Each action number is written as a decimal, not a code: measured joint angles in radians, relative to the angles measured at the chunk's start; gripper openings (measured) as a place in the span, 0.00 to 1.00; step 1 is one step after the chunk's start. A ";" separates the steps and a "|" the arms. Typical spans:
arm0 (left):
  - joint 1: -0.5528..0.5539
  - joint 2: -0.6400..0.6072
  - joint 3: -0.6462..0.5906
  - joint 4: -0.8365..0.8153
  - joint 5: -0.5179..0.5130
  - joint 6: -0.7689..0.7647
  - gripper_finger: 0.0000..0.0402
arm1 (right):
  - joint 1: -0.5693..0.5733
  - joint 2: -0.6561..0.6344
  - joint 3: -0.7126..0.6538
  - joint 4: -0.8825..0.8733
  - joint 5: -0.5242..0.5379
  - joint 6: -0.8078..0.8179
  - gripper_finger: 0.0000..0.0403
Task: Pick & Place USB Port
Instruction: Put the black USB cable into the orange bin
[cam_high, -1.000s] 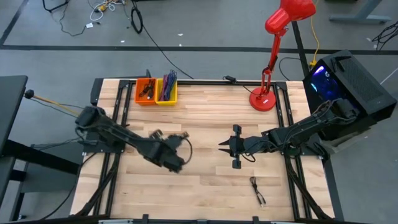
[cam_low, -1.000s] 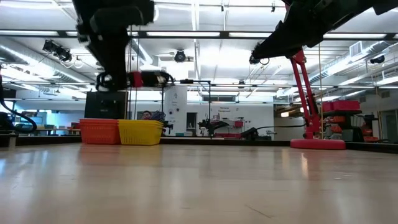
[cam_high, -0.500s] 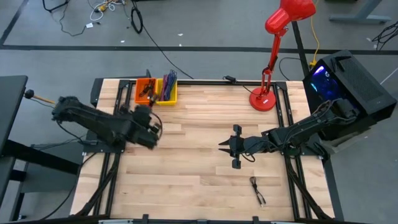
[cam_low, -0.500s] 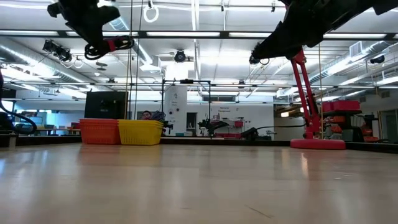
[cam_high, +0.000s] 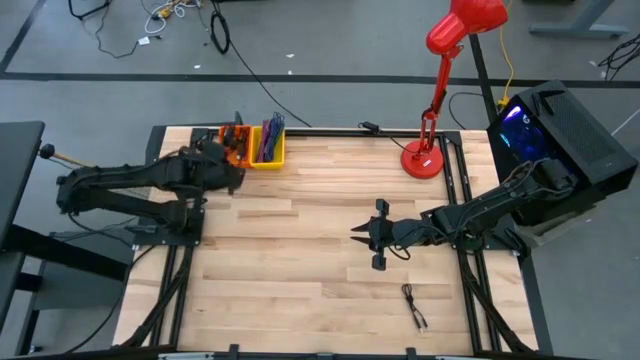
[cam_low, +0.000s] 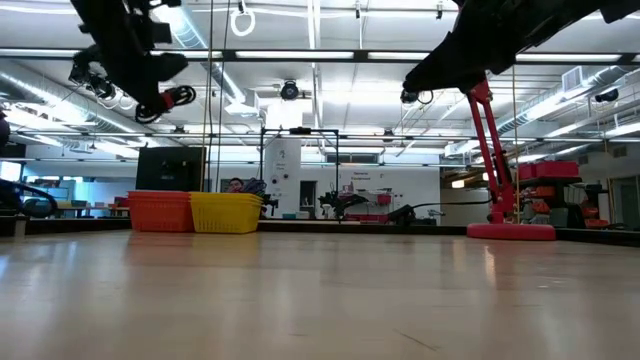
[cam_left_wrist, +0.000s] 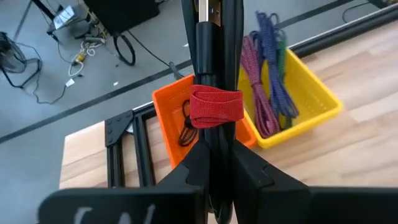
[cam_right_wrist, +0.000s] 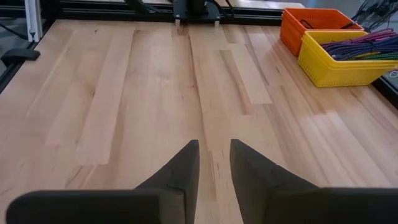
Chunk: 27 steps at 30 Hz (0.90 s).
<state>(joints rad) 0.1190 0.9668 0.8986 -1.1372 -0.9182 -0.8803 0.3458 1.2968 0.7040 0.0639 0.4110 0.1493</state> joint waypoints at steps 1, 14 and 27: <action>0.038 -0.011 -0.018 0.044 0.016 0.048 0.09 | 0.000 0.000 0.000 0.000 0.000 0.000 0.23; 0.479 -0.016 -0.238 0.571 0.329 0.462 0.09 | 0.000 0.000 -0.004 -0.001 -0.002 0.026 0.23; 0.708 -0.015 -0.310 0.706 0.504 0.500 0.09 | -0.003 0.000 -0.214 0.385 -0.011 0.052 0.23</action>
<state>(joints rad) 0.8269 0.9520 0.5891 -0.4313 -0.4138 -0.3805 0.3426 1.2968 0.4904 0.4489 0.4000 0.2016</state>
